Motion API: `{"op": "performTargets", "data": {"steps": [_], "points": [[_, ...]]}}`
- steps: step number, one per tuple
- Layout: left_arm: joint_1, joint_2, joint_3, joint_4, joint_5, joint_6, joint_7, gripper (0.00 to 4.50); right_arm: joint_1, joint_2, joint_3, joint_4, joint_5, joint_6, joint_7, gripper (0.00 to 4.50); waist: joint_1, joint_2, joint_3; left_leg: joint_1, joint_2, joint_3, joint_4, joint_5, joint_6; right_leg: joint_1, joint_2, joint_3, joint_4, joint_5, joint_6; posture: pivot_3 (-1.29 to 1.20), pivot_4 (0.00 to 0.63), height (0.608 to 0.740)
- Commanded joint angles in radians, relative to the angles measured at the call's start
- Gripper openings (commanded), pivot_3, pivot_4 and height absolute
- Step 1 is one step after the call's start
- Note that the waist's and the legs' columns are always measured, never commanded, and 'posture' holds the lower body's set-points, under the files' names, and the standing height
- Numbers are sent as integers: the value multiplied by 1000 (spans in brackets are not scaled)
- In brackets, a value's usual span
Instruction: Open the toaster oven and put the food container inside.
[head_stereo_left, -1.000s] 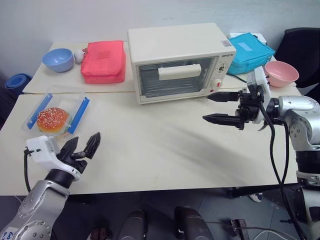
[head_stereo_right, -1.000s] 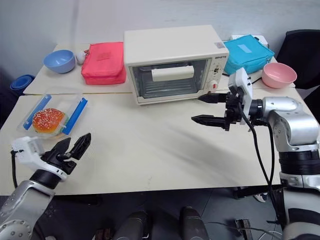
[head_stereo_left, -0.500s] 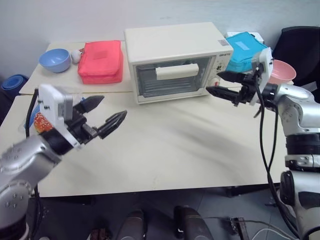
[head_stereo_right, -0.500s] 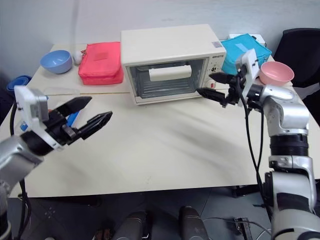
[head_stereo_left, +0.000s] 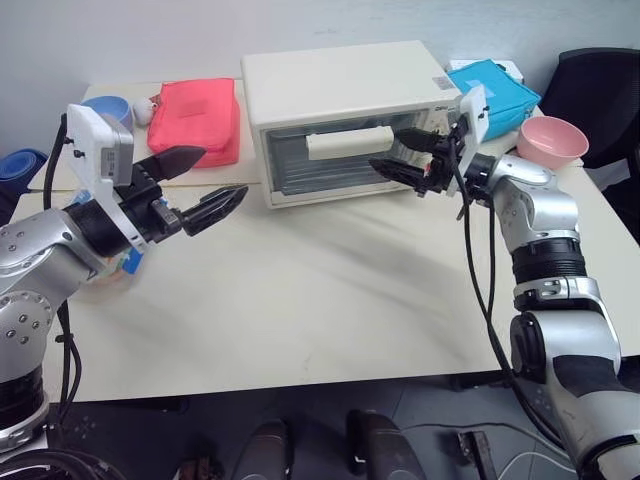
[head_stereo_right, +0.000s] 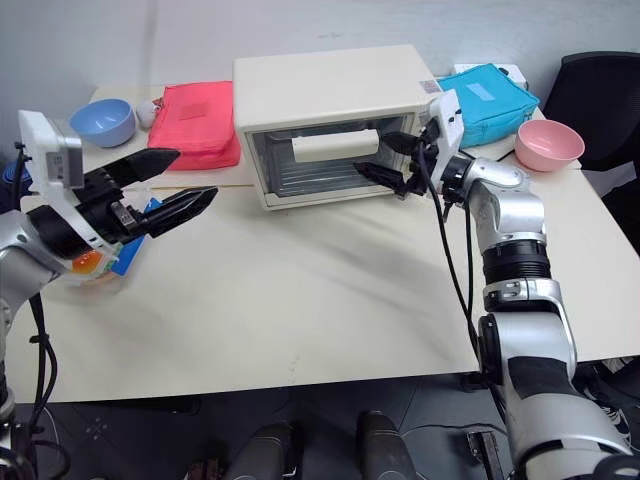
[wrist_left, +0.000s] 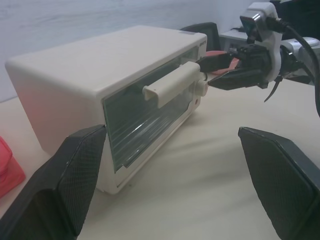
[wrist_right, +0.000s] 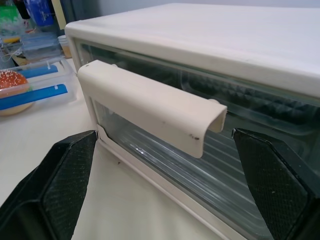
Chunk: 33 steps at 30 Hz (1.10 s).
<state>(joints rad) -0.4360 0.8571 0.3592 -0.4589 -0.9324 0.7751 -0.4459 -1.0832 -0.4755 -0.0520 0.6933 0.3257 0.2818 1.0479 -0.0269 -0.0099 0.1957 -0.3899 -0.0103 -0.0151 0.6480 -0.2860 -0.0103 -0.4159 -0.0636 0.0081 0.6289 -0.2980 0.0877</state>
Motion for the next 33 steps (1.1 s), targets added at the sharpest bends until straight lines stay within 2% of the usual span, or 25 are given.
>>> {"op": "performTargets", "data": {"steps": [1, 5, 22, 25, 33], "points": [[-22, -7, 8, -13, 14, -23, -5, 4500, -17, -6, -8, -9, -9, -20, 13, 4482, 0, 0, 0, 0, 0, 0, 0, 0, 0, 0, 0, 0, 0, 0, 0, 0, 150, 740], [-27, -18, 7, -13, 25, -22, -5, 4500, 4, -4, -11, -30, -7, -11, 17, 4482, -1, 0, 0, 0, 0, 0, 0, 0, 0, 0, 0, 0, 0, 0, 0, 0, 150, 740], [-90, -55, -24, 54, 95, -37, -36, 4500, 142, 48, 2, -365, 83, 141, 26, 4482, -6, 0, 0, -1, 1, 3, 0, 1, -1, -6, 1, 2, 8, 0, 0, 0, 150, 740], [-134, -60, -50, 119, 168, -67, -18, 3939, 193, 43, 1, -429, 99, 168, 26, 4500, -5, 0, 0, -2, 2, 6, 0, 1, -2, -10, 2, 3, 11, 0, 0, 0, 150, 740], [-274, -63, -212, 363, 412, -204, -86, 1534, 262, 47, -16, -510, 124, 209, -14, 4500, -6, 0, 0, -1, 3, 13, 0, 1, -2, -14, 3, 3, 15, 0, 0, 0, 150, 740]]}}
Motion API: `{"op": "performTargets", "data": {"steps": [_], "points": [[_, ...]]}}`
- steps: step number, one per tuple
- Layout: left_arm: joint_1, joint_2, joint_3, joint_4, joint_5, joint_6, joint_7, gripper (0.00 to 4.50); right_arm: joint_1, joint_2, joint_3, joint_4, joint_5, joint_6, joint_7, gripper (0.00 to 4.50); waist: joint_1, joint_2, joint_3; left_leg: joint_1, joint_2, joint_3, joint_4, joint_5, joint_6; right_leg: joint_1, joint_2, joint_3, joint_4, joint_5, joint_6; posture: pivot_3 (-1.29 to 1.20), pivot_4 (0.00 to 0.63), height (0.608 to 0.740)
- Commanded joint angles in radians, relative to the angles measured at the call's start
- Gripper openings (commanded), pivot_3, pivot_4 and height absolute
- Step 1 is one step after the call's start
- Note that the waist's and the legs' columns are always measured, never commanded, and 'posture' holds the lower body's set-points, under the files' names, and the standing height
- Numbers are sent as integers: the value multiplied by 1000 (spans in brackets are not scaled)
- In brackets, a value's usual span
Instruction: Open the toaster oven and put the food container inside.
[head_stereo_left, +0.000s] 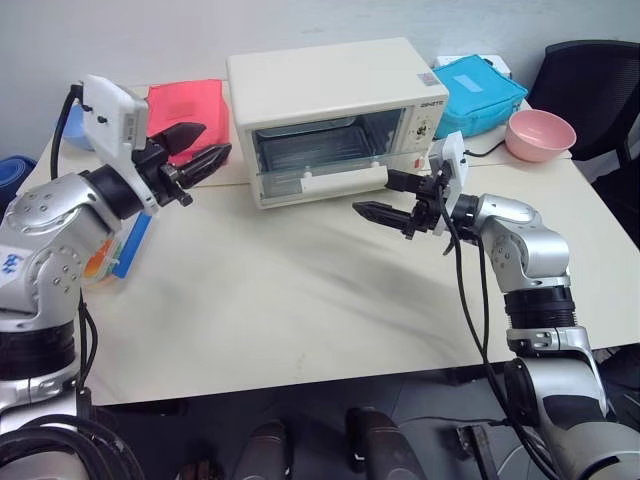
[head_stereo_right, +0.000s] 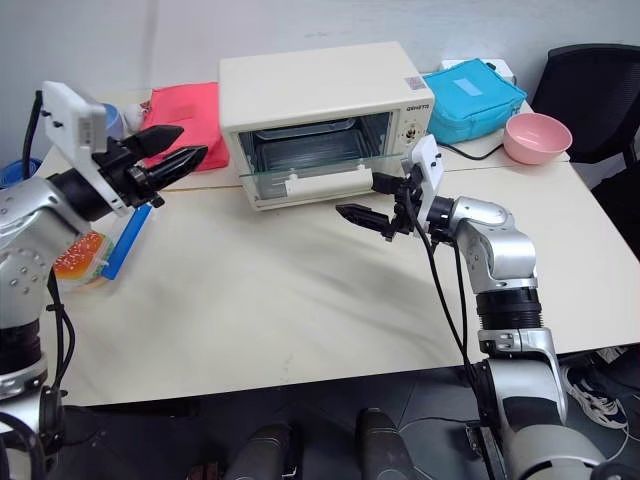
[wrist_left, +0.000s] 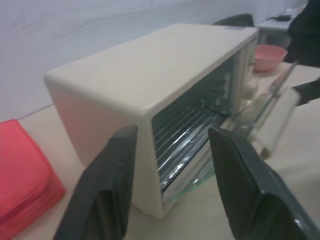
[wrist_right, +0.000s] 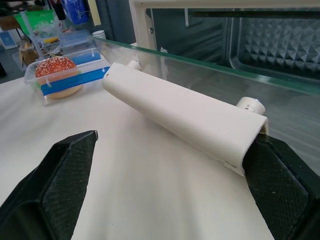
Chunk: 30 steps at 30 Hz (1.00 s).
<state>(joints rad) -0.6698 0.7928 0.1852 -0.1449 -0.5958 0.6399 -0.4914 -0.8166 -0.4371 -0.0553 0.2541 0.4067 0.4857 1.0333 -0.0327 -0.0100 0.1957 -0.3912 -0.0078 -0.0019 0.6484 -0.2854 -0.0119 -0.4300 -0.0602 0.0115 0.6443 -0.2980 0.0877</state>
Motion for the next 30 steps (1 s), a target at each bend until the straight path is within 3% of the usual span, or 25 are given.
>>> {"op": "performTargets", "data": {"steps": [1, 5, 11, 16, 24, 30], "points": [[-51, -3, -51, 70, 96, -84, -53, 1155, -2, 9, -13, -73, 46, 8, -3, 4500, 0, 0, 0, 0, 0, 0, 0, 0, 0, 0, 0, 0, 0, 0, 0, 0, 150, 740], [-108, -40, -115, 180, 177, -165, -110, 45, 12, 8, -14, -85, 49, 10, -14, 4500, 3, 0, 0, 0, 0, 1, 0, 0, 0, -1, 0, 0, 0, 0, 0, 0, 150, 740], [-186, -106, -198, 317, 280, -250, -179, 14, 42, 6, -24, -130, 62, 28, -36, 4500, 5, 0, 0, -1, 0, 1, 1, 0, 1, -1, 0, 0, 0, 0, 0, 0, 150, 740], [-180, -132, -200, 322, 290, -259, -243, 14, 89, -22, -43, -191, 68, 56, -67, 4500, 3, 0, 0, -2, 0, 3, 0, 0, 1, -4, 0, 2, 2, 0, 0, 0, 150, 740], [-85, -193, -232, 239, 309, -245, -274, 14, 224, -137, -126, -327, 114, 131, -115, 4500, 12, 0, 0, -2, -1, 2, 5, -2, 3, -1, -1, 2, 2, 0, 0, 0, 150, 740], [-27, -228, -231, 193, 315, -210, -259, 14, 389, -317, -240, -500, 218, 239, -49, 4500, 33, 0, 0, -2, -1, 2, 6, -3, 5, 0, -1, 4, 2, 0, 1, 0, 150, 740]]}}
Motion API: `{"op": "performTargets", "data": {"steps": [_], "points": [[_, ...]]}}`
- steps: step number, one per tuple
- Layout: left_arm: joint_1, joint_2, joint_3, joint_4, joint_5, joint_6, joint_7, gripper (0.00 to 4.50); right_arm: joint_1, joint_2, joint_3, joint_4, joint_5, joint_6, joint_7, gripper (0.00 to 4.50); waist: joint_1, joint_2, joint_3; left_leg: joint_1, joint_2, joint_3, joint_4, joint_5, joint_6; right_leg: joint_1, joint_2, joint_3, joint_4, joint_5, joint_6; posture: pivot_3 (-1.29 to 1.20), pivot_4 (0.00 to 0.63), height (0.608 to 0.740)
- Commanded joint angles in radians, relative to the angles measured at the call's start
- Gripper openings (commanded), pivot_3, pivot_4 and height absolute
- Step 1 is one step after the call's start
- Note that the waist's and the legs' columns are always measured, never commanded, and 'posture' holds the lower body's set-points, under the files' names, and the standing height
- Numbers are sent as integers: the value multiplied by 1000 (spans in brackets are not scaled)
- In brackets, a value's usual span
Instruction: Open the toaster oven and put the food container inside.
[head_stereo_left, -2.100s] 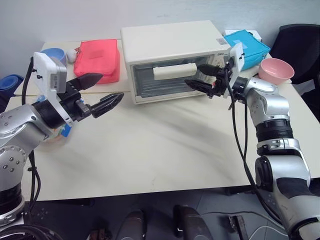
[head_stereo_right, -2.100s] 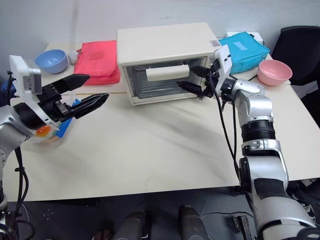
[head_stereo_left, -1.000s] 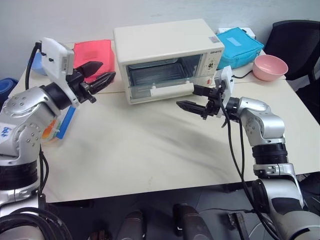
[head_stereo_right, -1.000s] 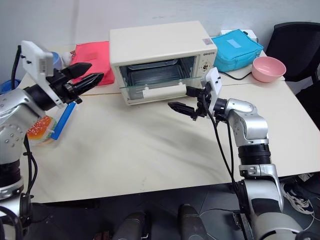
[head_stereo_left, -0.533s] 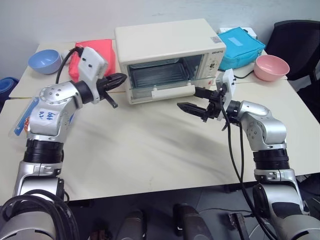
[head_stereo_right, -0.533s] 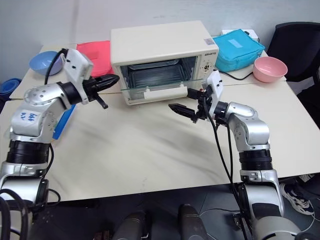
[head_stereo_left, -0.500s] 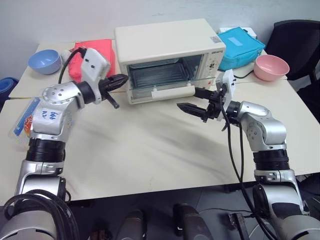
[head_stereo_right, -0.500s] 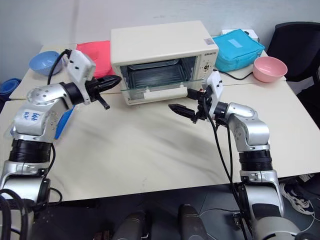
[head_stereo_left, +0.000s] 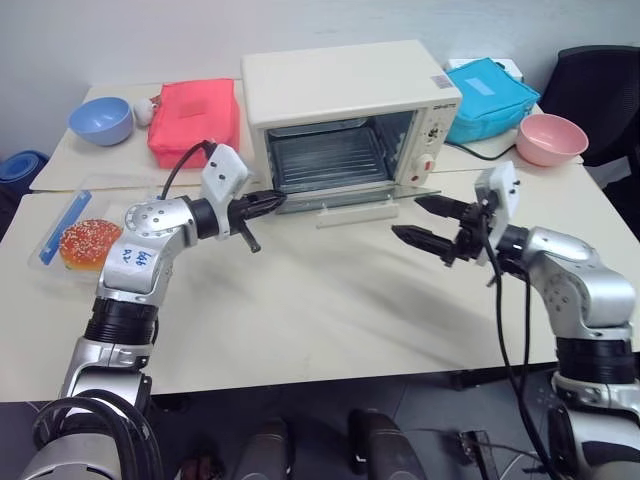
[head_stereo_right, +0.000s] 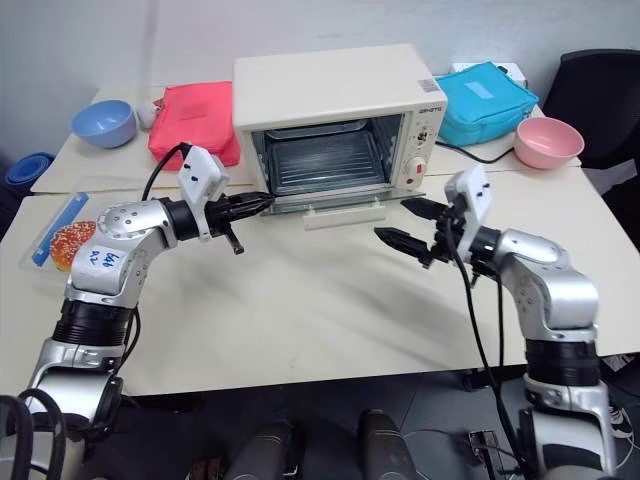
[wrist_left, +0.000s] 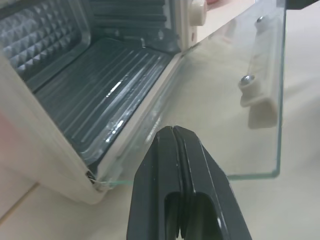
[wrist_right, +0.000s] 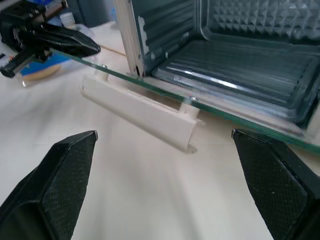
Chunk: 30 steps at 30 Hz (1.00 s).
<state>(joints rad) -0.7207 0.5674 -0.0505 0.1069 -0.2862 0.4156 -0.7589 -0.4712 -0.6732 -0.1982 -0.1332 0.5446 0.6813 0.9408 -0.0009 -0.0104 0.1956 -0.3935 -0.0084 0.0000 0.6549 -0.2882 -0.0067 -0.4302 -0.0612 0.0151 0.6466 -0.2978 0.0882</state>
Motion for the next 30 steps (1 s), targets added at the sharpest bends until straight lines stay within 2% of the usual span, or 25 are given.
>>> {"op": "performTargets", "data": {"steps": [1, 6, 11, 17, 20, 22, 26, 30], "points": [[38, -7, -1, -66, 12, 18, 14, 14, 66, -108, -120, -137, 105, 59, 56, 4500, 3, 0, 0, 0, 0, 0, 0, 0, 0, 0, 0, 0, 0, 0, 0, 0, 150, 740], [107, -25, -66, -91, 90, 3, 39, 14, 103, -191, -201, -189, 185, 109, 56, 4500, 1, 0, 0, 3, 0, 1, 2, -3, 5, 3, 0, 3, -3, 0, 0, 0, 150, 740], [135, -27, -125, -79, 167, 13, 59, 14, 76, -206, -198, -180, 208, 112, 27, 4500, 2, 0, 0, 3, 0, 1, 3, -3, 5, 3, 1, 9, -2, 0, 0, 0, 150, 740], [186, -19, -59, -195, 146, 137, 106, 14, 47, -191, -131, -168, 201, 84, 32, 4500, 2, -1, 0, 3, 0, 1, 4, -3, 6, 3, 1, 10, -2, 0, 0, 0, 150, 740], [253, -26, 73, -346, 57, 302, 155, 14, 9, -187, -92, -144, 196, 69, 50, 4500, -4, -1, 0, 3, 1, 3, 3, -4, 6, 2, 1, 12, -1, 0, 0, 0, 150, 740], [312, -45, 220, -469, -22, 451, 207, 393, -27, -188, -55, -115, 183, 54, 75, 4500, -4, -1, 0, 3, 2, 3, 3, -4, 6, 2, 2, 12, -1, 0, 0, 0, 150, 740], [398, -125, 517, -686, -124, 730, 346, 1483, -92, -198, 11, -65, 162, 25, 139, 4500, -2, -2, 0, 3, 2, 3, 4, -4, 6, 2, 2, 12, -2, 0, 0, 0, 150, 740], [333, -331, 854, -876, -102, 1035, 517, 2716, -176, -177, 70, 5, 137, -6, 187, 4500, 5, -4, 0, 2, 1, 2, 8, -6, 7, 3, 1, 11, -1, 0, 1, 0, 150, 740]]}}
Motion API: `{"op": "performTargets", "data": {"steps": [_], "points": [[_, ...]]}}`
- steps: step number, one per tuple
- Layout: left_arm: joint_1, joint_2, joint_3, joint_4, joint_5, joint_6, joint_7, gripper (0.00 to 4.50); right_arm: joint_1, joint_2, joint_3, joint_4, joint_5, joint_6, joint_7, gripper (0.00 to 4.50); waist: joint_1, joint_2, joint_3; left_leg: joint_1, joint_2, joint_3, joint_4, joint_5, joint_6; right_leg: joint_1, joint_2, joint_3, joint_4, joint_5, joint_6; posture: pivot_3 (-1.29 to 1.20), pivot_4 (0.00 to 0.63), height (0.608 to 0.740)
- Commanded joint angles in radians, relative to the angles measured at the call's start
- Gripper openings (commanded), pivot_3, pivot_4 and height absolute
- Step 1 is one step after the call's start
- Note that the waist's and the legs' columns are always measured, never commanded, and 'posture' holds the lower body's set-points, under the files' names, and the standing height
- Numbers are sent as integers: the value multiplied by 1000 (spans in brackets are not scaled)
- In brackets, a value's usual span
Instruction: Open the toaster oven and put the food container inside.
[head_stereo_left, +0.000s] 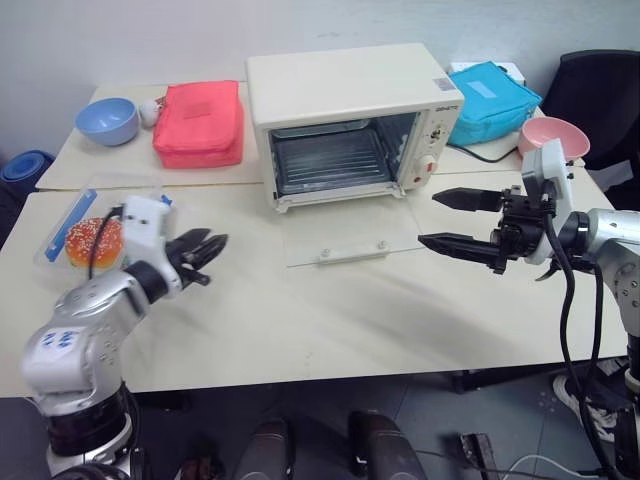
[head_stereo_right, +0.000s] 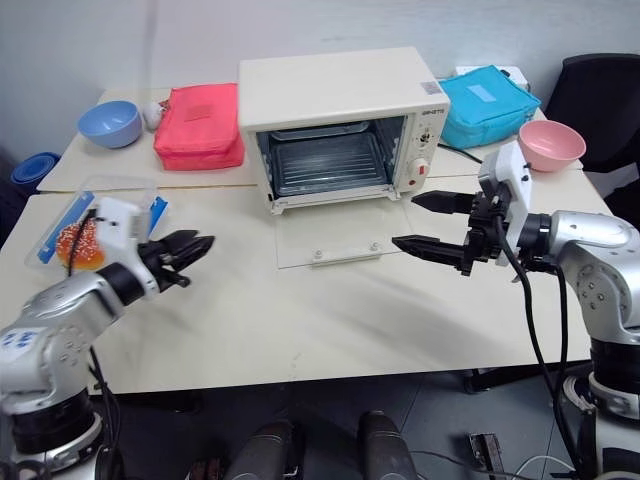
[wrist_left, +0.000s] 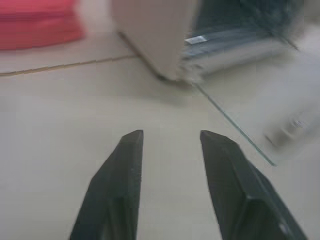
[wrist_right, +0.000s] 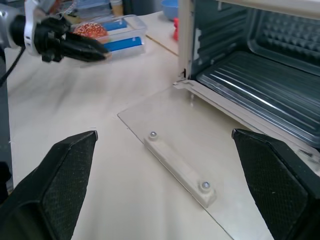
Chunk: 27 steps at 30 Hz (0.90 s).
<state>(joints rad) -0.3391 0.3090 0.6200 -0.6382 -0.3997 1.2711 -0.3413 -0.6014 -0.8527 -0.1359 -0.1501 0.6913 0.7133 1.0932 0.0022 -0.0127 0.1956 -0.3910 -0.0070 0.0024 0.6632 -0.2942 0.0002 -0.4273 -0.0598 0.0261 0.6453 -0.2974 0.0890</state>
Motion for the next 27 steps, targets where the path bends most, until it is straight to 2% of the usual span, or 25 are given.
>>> {"op": "performTargets", "data": {"steps": [1, 4, 6, 9, 14, 20, 27], "points": [[-105, -120, 276, -170, 42, 255, 127, 3053, -65, 11, 25, 41, -17, -45, 45, 4500, 6, -3, 0, 0, 0, -1, 1, 0, 0, 0, 0, -1, 0, 0, 0, 0, 150, 740], [-220, -192, 479, -210, 98, 342, 192, 3891, -104, 33, 64, 87, -41, -71, 75, 4500, 11, -11, -2, 0, 0, -2, 2, -1, -1, 1, 1, -3, 0, 0, 0, 0, 150, 740], [-258, -210, 553, -204, 129, 343, 237, 4491, -125, 47, 82, 112, -55, -82, 89, 4500, 10, -11, -2, 0, 0, -2, 2, -1, -3, 2, 2, -6, -1, 0, 0, 0, 150, 740], [-293, -218, 593, -187, 156, 343, 285, 4491, -141, 59, 92, 131, -65, -89, 100, 4500, 12, -11, -2, 0, 0, -2, 2, -2, -5, 2, 2, -10, -1, 0, 0, 0, 150, 740], [-314, -194, 589, -104, 197, 343, 362, 4491, -141, 73, 89, 138, -76, -91, 106, 4500, 16, -12, -2, 0, 1, -2, 2, -2, -7, 2, 1, -11, -2, 0, 0, 0, 150, 740], [-356, -120, 545, 61, 243, 343, 433, 4491, -91, 74, 66, 83, -59, -71, 74, 4500, 16, -12, -2, 0, 1, -2, 2, -3, -8, 2, 1, -11, -2, 0, 0, 0, 150, 740], [-425, 29, 518, 264, 280, 343, 449, 4491, -22, 56, 11, 13, -33, -37, 29, 4500, 15, -12, -2, 0, 1, -2, 2, -3, -9, 1, 1, -12, -2, 0, 0, 0, 150, 740]]}}
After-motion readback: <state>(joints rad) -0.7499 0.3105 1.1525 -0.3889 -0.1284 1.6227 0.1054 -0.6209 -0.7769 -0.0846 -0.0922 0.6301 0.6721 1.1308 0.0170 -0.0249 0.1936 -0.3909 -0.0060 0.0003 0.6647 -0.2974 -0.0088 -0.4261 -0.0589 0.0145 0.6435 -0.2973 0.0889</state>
